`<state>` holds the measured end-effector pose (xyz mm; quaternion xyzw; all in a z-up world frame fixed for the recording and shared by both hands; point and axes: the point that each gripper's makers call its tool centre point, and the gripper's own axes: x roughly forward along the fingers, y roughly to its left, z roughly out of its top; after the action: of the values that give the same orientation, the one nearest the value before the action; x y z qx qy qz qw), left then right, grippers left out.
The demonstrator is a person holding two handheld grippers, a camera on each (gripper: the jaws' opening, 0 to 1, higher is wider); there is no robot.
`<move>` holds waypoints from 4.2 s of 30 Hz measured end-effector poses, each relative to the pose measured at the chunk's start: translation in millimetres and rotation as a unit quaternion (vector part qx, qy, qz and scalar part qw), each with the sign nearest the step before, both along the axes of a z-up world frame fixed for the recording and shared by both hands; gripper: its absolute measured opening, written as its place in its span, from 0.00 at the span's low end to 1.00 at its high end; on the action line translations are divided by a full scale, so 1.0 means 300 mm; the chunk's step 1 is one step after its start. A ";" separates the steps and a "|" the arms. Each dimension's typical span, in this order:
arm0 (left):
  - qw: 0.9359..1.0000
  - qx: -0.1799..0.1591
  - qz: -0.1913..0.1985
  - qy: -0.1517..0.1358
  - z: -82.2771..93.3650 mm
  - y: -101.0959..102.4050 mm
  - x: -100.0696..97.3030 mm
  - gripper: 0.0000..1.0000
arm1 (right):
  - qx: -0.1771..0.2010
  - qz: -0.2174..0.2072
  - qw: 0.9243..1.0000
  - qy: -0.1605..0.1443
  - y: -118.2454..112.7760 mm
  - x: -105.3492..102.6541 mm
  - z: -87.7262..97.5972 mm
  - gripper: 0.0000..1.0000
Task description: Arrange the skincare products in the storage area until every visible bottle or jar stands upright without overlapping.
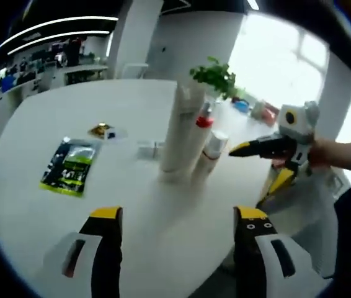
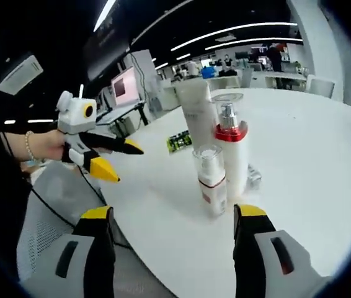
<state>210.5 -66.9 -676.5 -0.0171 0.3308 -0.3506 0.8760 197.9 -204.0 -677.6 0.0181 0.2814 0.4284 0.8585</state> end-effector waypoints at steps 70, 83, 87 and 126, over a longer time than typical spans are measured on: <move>0.996 -0.033 0.076 0.036 0.026 0.298 -0.084 0.98 | -0.159 -0.067 0.985 0.011 -0.236 0.105 -0.040 0.88; 0.995 -0.026 0.076 0.058 -0.012 0.306 -0.056 0.96 | -0.188 -0.049 0.980 0.038 -0.281 0.260 -0.084 0.74; 0.995 -0.024 0.076 0.061 -0.019 0.305 -0.043 0.96 | -0.190 -0.047 0.979 0.055 -0.282 0.286 -0.103 0.71; 0.990 -0.033 0.093 0.102 -0.096 0.327 0.007 0.93 | -0.250 0.076 0.965 0.035 -0.162 0.532 -0.232 0.57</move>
<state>212.5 31.3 -705.1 -0.1123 0.4032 -0.2750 0.8655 357.5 -252.5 -747.3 -0.2034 0.4102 0.4074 0.7902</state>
